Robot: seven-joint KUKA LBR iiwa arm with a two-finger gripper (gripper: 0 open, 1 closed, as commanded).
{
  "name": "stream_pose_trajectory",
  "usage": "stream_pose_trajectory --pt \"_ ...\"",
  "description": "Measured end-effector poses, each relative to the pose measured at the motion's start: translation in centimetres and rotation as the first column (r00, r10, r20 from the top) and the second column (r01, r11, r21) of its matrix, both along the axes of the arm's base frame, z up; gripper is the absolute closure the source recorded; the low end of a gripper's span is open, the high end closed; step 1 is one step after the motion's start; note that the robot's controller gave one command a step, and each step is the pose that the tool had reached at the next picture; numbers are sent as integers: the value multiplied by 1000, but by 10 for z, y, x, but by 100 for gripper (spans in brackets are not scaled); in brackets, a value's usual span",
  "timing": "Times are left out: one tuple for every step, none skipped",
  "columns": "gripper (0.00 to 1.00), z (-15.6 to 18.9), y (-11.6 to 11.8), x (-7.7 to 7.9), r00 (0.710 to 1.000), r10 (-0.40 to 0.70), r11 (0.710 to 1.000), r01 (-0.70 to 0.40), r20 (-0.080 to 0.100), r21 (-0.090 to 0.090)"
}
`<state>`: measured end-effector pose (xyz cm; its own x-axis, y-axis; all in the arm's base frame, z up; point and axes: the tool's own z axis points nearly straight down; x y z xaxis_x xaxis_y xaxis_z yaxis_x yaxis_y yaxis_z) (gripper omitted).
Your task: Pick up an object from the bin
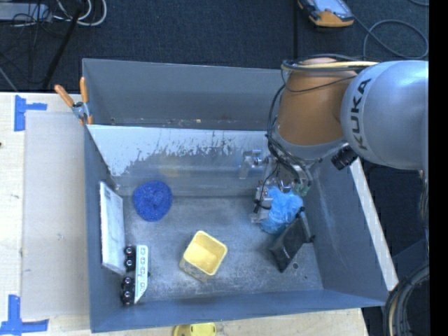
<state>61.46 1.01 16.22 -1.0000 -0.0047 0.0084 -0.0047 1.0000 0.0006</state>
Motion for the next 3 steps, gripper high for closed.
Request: stream_pose_trajectory --pt "0 5 0 1 1000 0 1000 0 8 0" --pt "0 -24 -26 -5 995 94 996 -94 13 1" --pt "0 -60 -43 -23 999 52 999 -52 7 0"
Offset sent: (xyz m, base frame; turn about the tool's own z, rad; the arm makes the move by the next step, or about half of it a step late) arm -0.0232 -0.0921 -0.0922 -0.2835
